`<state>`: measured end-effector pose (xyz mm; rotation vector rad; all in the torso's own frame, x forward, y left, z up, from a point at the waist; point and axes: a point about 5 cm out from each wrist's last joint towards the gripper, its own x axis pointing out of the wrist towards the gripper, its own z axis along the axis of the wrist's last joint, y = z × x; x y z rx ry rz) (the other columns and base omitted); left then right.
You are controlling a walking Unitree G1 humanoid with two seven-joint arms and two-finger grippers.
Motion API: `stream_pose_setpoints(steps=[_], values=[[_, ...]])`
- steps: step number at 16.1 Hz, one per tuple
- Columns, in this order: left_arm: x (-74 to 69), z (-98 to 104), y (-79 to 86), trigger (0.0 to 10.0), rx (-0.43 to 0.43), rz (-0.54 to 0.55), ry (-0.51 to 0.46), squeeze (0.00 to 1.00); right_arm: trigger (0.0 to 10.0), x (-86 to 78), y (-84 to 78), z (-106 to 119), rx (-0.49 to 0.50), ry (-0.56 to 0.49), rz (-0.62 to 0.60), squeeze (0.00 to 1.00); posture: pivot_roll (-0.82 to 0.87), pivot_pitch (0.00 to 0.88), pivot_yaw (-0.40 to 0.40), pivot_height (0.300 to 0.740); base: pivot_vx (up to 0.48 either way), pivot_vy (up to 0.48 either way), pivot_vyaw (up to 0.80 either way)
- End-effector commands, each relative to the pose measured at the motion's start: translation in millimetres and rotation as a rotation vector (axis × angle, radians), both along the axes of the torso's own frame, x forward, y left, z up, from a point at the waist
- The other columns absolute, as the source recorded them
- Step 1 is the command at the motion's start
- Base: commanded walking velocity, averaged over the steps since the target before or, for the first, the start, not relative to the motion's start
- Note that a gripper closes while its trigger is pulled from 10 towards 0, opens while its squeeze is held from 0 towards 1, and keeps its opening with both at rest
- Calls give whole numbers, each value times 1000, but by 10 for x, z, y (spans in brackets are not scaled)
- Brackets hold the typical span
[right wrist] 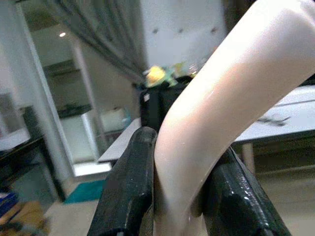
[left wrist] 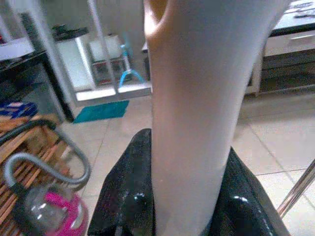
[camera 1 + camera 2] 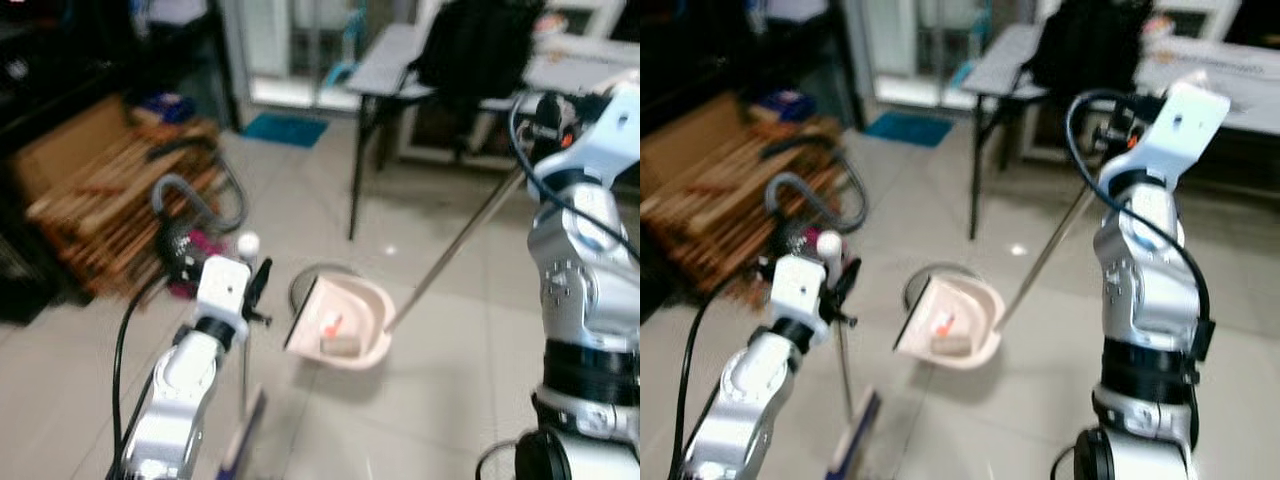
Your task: Sweep floor
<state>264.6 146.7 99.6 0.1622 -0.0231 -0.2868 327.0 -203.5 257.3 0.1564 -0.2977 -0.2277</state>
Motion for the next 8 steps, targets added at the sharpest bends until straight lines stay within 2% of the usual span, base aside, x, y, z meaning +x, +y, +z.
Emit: stream_pose_setpoints(steps=[1, 4, 8], values=[[46, 135, -12, 10000, 8, -4, -58, 0, 10000, 1, 15, 146, -12, -62, -5, 0, -116, 0, 38, 740, 442, 0, 0], [53, 137, -18, 10000, 5, -1, -57, 0, 10000, 8, 16, 148, -6, -71, -8, 0, -106, 0, 34, 740, 441, 0, -800], [34, 136, -6, 10000, 7, 3, -57, 0, 10000, 25, 47, 160, -6, -85, 5, 0, -96, 0, 28, 740, 444, 0, 0]])
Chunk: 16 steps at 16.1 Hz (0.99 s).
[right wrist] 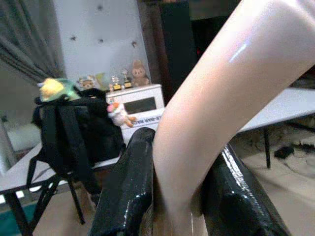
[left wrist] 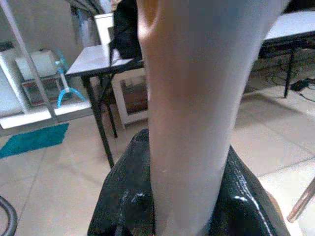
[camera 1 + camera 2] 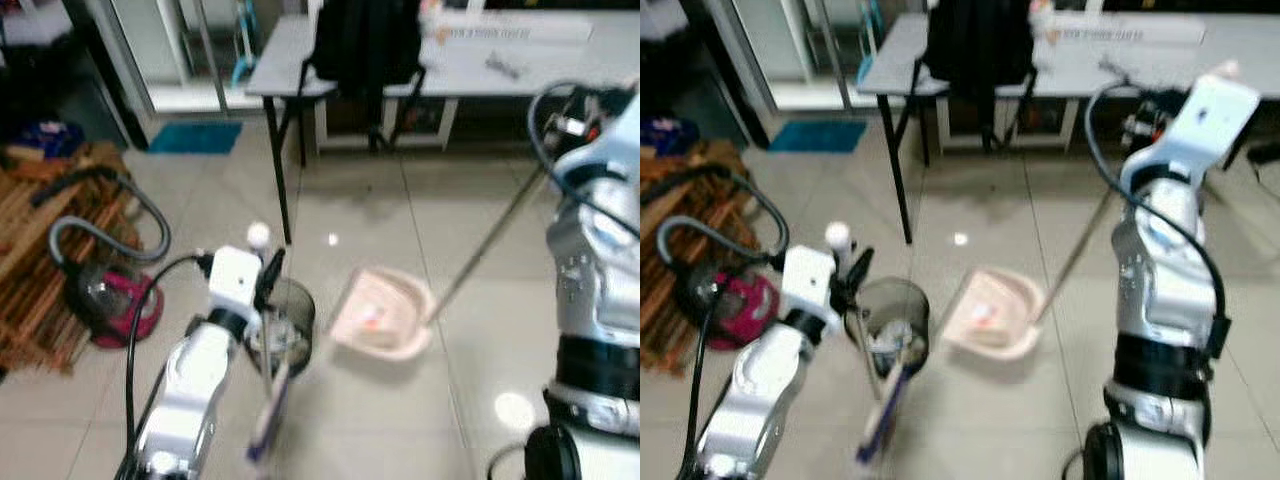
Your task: Sweep floor
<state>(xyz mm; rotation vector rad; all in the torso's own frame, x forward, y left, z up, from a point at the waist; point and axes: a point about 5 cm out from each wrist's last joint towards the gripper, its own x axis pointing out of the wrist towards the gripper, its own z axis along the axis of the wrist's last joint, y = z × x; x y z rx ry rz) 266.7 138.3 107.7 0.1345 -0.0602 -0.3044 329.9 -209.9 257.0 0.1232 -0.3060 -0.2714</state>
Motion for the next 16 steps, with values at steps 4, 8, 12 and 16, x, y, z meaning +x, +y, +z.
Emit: stream_pose_setpoints(steps=[4, 8, 12, 16], values=[[-15, 46, 91, 10000, 45, 24, -23, 0, 10000, 17, 177, 169, 18, -86, 96, 0, -90, 0, 27, 740, 442, 0, 200], [-23, 40, 82, 10000, 46, 17, -20, 0, 10000, 21, 189, 201, 40, -110, 107, 0, -86, 0, 24, 740, 439, 0, 400], [-31, 26, 88, 10000, 32, 18, -9, 0, 10000, 31, 214, 213, 56, -123, 133, 0, -83, 0, 26, 740, 109, 0, 0], [-20, 24, 95, 10000, 35, 17, -3, 0, 10000, 37, 317, 262, 48, -155, 213, 0, -81, 0, 27, 740, 0, 0, 0]])
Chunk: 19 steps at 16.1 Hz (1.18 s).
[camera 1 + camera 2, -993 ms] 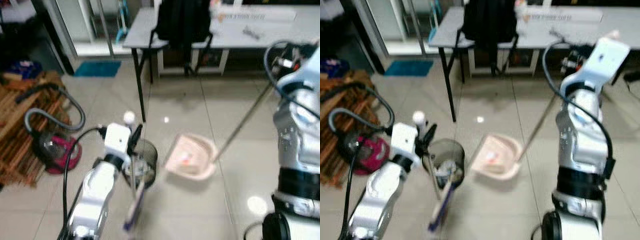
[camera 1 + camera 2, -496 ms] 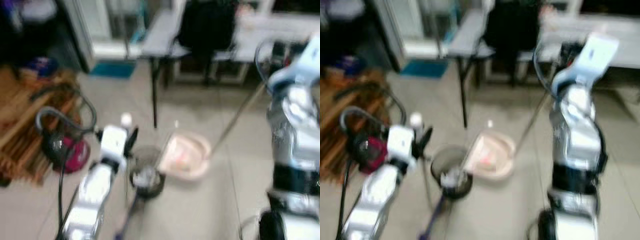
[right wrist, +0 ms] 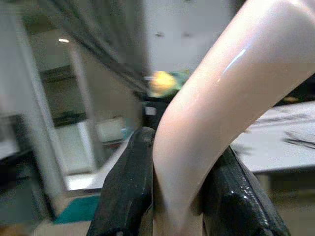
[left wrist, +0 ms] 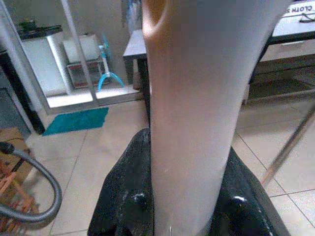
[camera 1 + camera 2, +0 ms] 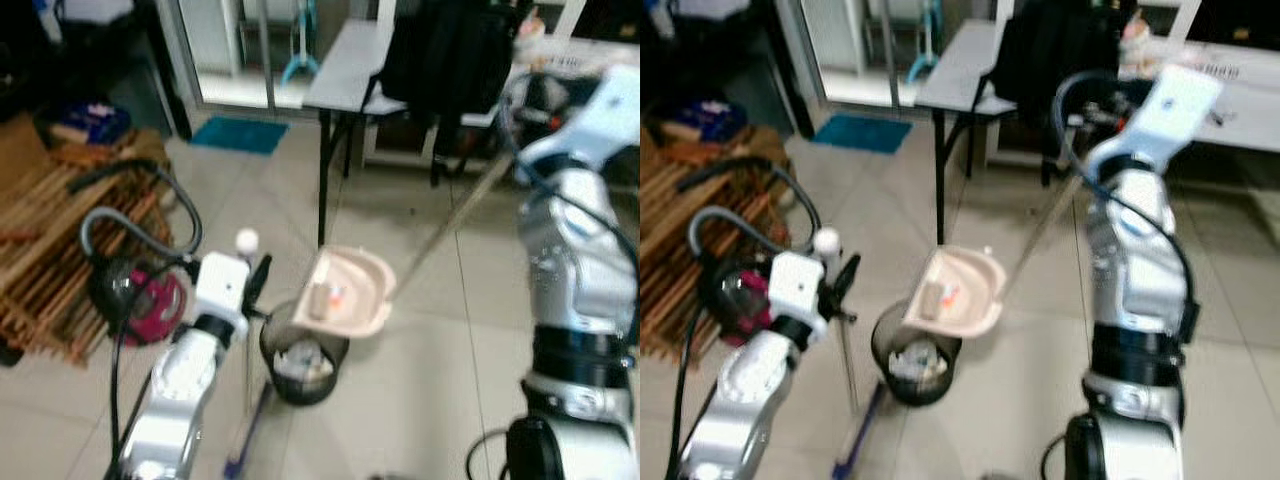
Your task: Sweep floor
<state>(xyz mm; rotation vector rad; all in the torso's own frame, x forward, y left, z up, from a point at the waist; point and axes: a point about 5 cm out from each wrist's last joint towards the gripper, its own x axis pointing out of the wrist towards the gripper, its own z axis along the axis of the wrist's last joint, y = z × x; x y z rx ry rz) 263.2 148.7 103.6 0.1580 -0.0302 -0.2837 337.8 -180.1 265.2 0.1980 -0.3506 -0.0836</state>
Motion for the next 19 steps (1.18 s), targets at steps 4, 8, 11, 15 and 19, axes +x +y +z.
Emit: stream_pose_setpoints(steps=[4, 8, 11, 15, 19], values=[[-14, 21, -11, 10000, 9, -10, -12, 0, 10000, -69, 180, 185, -20, -125, 113, 0, -78, 0, 24, 740, 0, 0, 0], [-40, -1, 3, 10000, 9, -10, -1, 0, 10000, -79, 243, 145, -26, -129, 141, 0, -75, 0, 22, 740, 0, 0, 0], [-47, -14, -1, 10000, 8, -16, 8, 0, 10000, -90, 260, 102, -46, -141, 146, 0, -75, 0, 25, 740, 0, 0, 0], [-52, -23, -9, 10000, 7, -21, 12, 0, 10000, -146, 425, 121, -118, -240, 203, 0, -78, 0, 28, 740, 0, 0, 0], [-56, -30, -8, 10000, 9, -23, 16, 0, 10000, -195, 633, 87, -176, -297, 287, 0, -71, 0, 25, 740, 0, 0, 0]])
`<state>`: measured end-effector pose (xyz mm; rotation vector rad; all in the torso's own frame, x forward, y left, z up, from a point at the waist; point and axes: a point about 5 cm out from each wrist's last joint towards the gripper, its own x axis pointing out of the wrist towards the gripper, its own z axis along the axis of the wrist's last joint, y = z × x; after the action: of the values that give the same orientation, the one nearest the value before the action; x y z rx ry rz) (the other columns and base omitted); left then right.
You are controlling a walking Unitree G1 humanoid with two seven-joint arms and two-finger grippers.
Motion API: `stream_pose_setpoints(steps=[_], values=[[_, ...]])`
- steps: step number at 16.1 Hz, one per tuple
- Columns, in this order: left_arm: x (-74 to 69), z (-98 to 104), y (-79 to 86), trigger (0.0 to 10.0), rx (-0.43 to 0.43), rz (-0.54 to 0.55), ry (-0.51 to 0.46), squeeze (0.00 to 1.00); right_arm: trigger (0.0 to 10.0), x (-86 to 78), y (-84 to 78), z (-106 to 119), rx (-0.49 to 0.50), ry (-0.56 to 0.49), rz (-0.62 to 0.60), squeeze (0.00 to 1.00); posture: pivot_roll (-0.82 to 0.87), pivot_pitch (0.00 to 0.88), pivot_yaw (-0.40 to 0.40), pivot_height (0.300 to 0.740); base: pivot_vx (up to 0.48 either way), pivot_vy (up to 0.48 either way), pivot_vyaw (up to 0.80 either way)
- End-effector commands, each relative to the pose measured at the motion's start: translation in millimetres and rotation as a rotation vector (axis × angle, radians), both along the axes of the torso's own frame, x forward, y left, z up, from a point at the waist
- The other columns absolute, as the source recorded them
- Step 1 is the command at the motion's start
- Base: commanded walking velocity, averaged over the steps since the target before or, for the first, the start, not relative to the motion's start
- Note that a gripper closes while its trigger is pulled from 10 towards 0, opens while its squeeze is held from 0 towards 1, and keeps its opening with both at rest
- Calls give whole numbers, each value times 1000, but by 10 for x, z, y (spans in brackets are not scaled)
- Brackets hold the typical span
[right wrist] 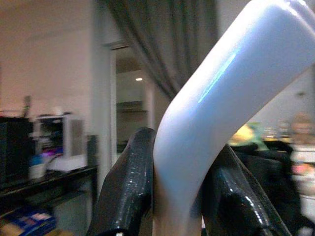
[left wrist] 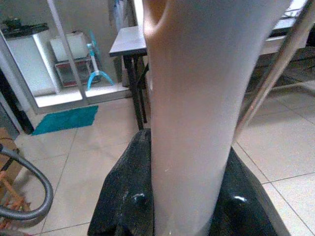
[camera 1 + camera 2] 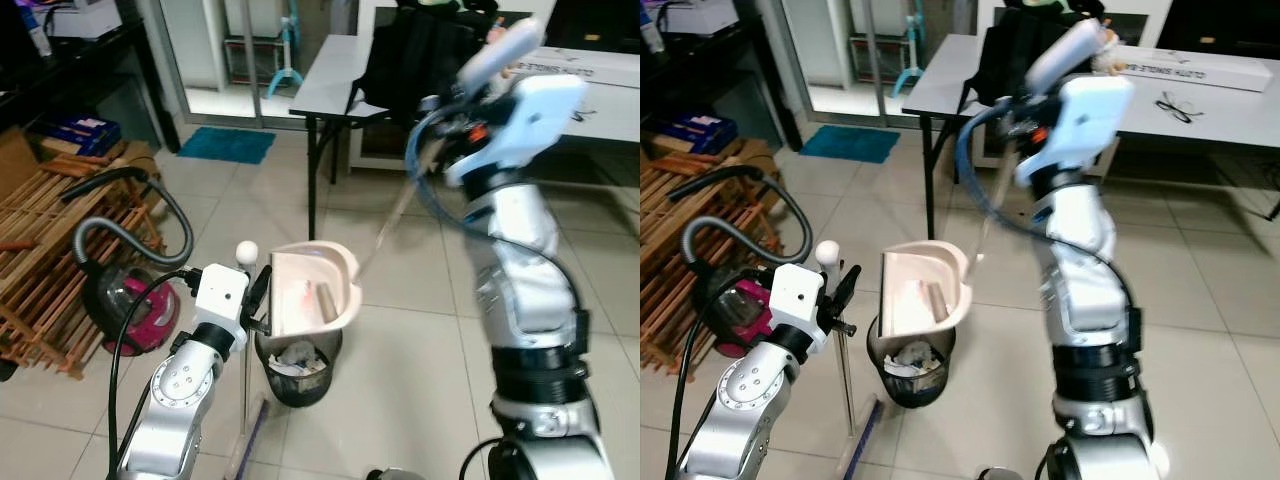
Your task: Sweep floor
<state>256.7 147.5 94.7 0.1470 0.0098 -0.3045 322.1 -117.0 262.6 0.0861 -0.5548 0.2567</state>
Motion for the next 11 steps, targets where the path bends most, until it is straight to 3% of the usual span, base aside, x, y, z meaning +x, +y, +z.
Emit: stream_pose_setpoints(steps=[1, 3, 7, 11], values=[[7, 57, 3, 10000, 13, -6, -25, 0, 10000, -62, 79, 96, -37, -87, 31, 0, -71, 0, 25, 740, 0, 0, 0], [4, 51, 1, 10000, 13, -8, -23, 0, 10000, -155, 294, 42, -171, -158, 113, 0, -73, 0, 28, 740, 0, 0, 0], [-2, 45, -1, 10000, 15, -12, -21, 0, 10000, -336, 563, -61, -301, -243, 220, 0, -72, 0, 27, 740, 0, 0, 0], [-7, 38, -5, 10000, 15, -14, -17, 0, 10000, -484, 718, -123, -394, -310, 294, 0, -75, 0, 28, 740, 0, 0, 0]])
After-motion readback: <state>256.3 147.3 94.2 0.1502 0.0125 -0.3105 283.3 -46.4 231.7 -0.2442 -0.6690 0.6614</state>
